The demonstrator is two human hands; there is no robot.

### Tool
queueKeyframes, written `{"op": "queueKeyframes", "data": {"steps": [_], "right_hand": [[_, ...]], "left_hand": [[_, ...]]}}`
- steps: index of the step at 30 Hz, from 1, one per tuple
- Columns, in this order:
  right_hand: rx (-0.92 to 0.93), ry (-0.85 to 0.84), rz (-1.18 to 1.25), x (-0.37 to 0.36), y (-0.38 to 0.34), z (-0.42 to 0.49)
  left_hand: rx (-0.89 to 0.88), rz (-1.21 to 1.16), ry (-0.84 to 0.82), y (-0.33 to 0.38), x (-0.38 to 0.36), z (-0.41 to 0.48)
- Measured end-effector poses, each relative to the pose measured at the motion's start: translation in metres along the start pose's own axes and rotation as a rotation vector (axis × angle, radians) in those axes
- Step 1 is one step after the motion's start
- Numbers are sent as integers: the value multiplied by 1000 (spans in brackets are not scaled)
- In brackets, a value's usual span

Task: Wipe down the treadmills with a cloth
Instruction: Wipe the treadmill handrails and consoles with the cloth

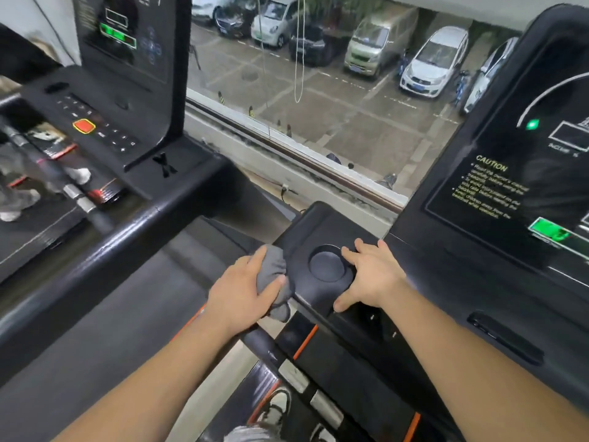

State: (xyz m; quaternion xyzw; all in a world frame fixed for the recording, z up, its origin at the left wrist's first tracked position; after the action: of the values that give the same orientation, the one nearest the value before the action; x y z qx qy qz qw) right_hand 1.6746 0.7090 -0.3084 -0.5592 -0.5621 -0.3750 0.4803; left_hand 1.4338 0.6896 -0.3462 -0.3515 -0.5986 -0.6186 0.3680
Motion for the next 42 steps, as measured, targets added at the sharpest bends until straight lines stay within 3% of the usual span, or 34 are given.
{"op": "queueKeyframes", "data": {"steps": [5, 11, 15, 18, 20, 22, 28, 32, 34, 37, 39, 42], "right_hand": [[24, -7, -35, -1, 1, 5], [-25, 8, 108, -3, 3, 4], [-13, 103, 37, 8, -4, -11], [-25, 266, -63, 19, -17, -32], [-52, 314, -65, 13, -24, -53], [-61, 306, -67, 0, -29, -69], [-150, 229, 42, -12, -30, -80], [-128, 306, 93, -6, -64, -91], [-134, 294, 215, -19, -90, -99], [-138, 123, 286, -62, -123, -106], [-172, 27, 253, -83, -130, -107], [-201, 57, 171, -88, -131, -106]], "left_hand": [[131, -9, 114, -57, 52, -92], [296, 202, 132, -54, 28, -58], [242, 175, 79, -17, 3, -1], [193, 120, 66, -15, -2, 7], [56, 160, 99, -14, 3, -13], [-62, 232, 146, -16, 12, -41], [-66, 263, 68, -43, 19, -53], [182, 11, -176, -47, 3, -10], [164, 15, -126, -43, 6, -26], [9, 203, 56, -52, 36, -88], [23, 211, 68, -80, 49, -128], [91, 180, 39, -123, 63, -169]]}}
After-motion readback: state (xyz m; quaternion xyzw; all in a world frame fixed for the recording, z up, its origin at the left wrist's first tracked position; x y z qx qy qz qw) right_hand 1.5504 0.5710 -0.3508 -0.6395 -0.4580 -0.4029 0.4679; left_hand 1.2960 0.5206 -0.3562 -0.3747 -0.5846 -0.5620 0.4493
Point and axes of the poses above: each hand's wrist, its own z-axis towards the middle knuckle, its own x-axis out of the back of the hand, y = z × x, the point moved 10 cm from there along z, towards the middle knuckle, and after that the axes turned 14 degrees about y, right-handed, at the moved point
